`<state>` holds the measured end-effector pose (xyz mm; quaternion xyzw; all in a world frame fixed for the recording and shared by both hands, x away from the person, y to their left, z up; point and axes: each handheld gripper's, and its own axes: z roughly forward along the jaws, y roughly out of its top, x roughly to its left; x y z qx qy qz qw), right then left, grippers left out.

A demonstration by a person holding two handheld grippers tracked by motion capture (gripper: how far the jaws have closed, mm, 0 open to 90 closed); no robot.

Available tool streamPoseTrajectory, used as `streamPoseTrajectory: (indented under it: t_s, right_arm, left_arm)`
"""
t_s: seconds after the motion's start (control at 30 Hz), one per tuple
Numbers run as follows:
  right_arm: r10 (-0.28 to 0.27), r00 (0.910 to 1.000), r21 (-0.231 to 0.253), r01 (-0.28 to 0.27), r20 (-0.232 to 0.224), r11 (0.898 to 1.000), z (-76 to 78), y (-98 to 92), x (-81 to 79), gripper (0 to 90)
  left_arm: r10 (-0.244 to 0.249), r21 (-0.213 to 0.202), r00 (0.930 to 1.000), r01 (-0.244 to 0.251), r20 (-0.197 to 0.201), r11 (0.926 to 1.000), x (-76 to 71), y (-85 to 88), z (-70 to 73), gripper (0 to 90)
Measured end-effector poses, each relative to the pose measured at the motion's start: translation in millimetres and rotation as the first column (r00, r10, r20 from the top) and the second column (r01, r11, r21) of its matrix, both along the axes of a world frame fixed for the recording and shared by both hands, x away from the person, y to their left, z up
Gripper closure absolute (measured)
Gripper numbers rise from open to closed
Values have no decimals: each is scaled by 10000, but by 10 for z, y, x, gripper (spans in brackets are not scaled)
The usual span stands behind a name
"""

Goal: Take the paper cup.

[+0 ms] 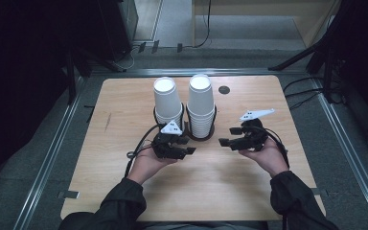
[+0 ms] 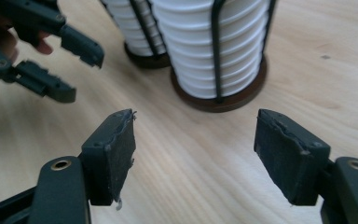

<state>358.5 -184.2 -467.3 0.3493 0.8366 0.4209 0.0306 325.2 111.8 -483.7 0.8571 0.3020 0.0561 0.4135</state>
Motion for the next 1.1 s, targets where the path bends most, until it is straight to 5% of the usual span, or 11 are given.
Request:
streamPoseTrajectory:
  t_s: [0.13, 0.23, 0.5, 0.6, 0.7, 0.9, 1.1]
  right_arm:
    - [121, 9999, -144, -122, -37, 9998, -17, 43, 0, 305]
    - [300, 9982, 153, -292, -517, 9995, -18, 92, 58, 329]
    - [342, 9994, -99, -342, 27, 9994, -34, 114, 71, 390]
    - [145, 9995, 23, -145, 270, 9999, -51, 105, 93, 435]
    - [288, 9996, 410, -286, -56, 9988, -62, 98, 116, 426]
    - [617, 9976, -93, -620, -310, 9980, -65, 98, 91, 428]
    - [616, 9981, -13, -616, 2, 9981, 40, 71, 77, 413]
  left_arm:
    - [85, 373, 9999, -82, -79, 9993, 2, 23, -7, 521]
    - [324, 476, 9989, -308, -343, 9984, 41, 92, -13, 522]
    - [475, 457, 9987, -467, -160, 9979, 53, 122, 4, 502]
    - [523, 667, 9986, -516, -94, 9964, 32, 110, 8, 588]
    - [550, 676, 9982, -532, -251, 9963, 23, 104, 7, 620]
    - [716, 317, 9962, -701, -495, 9970, -6, 97, 57, 703]
    - [695, 418, 9954, -668, -655, 9969, 1, 62, 35, 804]
